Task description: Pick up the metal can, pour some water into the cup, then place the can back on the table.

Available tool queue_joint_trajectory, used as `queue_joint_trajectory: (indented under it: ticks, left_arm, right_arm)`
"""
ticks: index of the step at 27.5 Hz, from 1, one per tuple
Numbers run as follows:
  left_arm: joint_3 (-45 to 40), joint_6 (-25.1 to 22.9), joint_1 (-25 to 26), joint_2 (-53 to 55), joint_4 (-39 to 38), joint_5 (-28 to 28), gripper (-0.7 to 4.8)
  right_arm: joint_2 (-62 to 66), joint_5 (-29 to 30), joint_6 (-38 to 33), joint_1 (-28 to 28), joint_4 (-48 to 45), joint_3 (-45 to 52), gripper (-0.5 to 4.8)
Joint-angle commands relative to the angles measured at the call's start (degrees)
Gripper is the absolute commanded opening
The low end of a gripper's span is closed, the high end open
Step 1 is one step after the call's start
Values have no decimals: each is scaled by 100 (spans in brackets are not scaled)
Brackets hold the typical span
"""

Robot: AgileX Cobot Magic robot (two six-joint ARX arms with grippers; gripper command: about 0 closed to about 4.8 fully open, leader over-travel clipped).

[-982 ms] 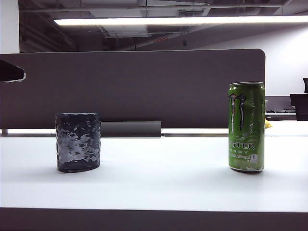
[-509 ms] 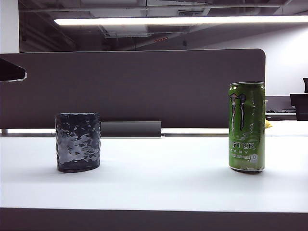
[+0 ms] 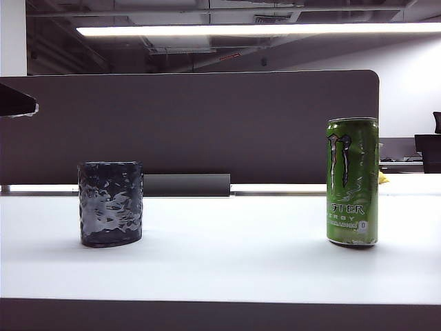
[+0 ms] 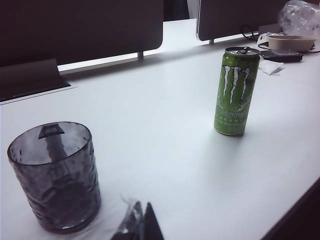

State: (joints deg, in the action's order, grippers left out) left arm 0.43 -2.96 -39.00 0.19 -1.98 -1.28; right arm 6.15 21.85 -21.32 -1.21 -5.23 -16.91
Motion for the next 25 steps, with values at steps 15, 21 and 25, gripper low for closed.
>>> queue_joint_trajectory:
  ticks: [15, 21, 25]
  left_arm:
    - [7, -2, 2, 4, 74, 0, -5]
    - [7, -2, 2, 4, 77, 0, -5]
    - [7, -2, 2, 4, 79, 0, -5]
  right_arm:
    - [3630, -2656, 1882, -2662, -667, -730, 479]
    - [4446, -3386, 1792, -3285, -1300, -728, 479]
    - [5010, -3786, 1502, -3285, -1694, -728, 479]
